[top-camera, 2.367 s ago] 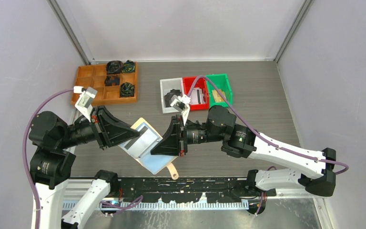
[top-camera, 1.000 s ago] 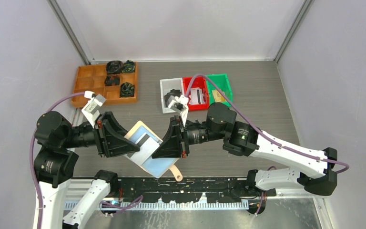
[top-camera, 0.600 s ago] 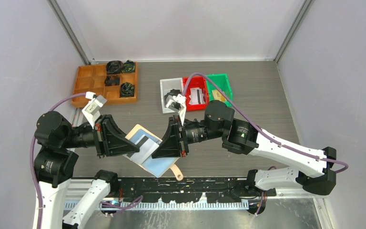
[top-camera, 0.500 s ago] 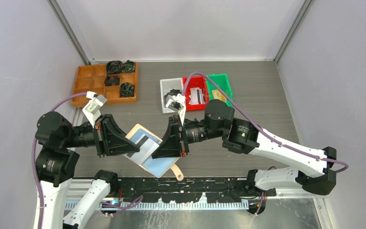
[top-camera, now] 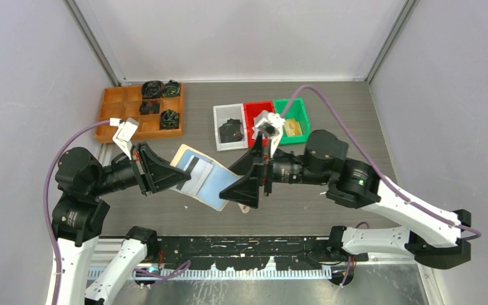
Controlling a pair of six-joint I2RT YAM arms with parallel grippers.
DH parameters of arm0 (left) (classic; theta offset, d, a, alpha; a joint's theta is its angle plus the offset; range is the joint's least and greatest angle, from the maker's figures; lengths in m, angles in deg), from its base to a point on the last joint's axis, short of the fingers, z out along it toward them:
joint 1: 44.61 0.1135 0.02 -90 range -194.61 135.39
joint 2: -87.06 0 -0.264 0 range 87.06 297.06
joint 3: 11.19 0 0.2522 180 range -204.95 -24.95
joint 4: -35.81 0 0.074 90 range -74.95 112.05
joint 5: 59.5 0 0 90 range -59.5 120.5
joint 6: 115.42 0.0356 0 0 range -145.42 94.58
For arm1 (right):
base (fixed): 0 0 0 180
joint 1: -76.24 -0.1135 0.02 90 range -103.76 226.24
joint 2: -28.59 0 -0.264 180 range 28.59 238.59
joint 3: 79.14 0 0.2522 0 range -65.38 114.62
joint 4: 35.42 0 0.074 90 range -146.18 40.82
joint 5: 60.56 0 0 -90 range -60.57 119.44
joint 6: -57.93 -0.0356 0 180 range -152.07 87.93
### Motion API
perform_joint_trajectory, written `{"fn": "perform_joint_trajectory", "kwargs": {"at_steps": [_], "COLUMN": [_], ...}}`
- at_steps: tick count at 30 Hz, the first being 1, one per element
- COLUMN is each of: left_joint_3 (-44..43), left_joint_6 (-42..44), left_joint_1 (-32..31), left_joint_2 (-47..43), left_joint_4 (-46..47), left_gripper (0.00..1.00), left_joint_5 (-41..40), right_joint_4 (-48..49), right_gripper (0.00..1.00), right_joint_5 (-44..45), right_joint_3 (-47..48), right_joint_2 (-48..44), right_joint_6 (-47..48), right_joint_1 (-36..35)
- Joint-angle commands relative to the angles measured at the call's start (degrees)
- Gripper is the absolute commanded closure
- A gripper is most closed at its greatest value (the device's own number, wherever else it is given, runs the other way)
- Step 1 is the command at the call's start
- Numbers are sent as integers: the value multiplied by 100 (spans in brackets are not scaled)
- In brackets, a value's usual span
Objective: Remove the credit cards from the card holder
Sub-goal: Remove the credit card from the card holder.
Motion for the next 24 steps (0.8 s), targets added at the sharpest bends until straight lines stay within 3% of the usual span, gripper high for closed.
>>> {"fn": "perform_joint_trajectory", "kwargs": {"at_steps": [1,5,8,14,24], "left_joint_3": [-9,121,117,315,316], "left_joint_6": [323,475,386,113,-827], "left_joint_1": [-11,-8,-8,-8,-10], "left_joint_2": [-169,-259,-171,-159,93], "left_joint_4": [-117,-76,24,510,1209], "left_gripper": [100,100,100,100,100], "left_joint_5": [-1162,-1936,-2074,-1692,-716], "right_joint_4": [-94,291,432,1186,2134], "right_gripper": [10,9,11,14,20], "right_joint_5": [1116,1072,913,161,-157], "right_joint_3": [371,196,93,-247,-846], "right_joint_2": [-435,-562,-445,-236,-75], "right_joint_6": [11,-463,-749,-1400,-2017], "right_joint_1": [20,22,17,18,289]}}
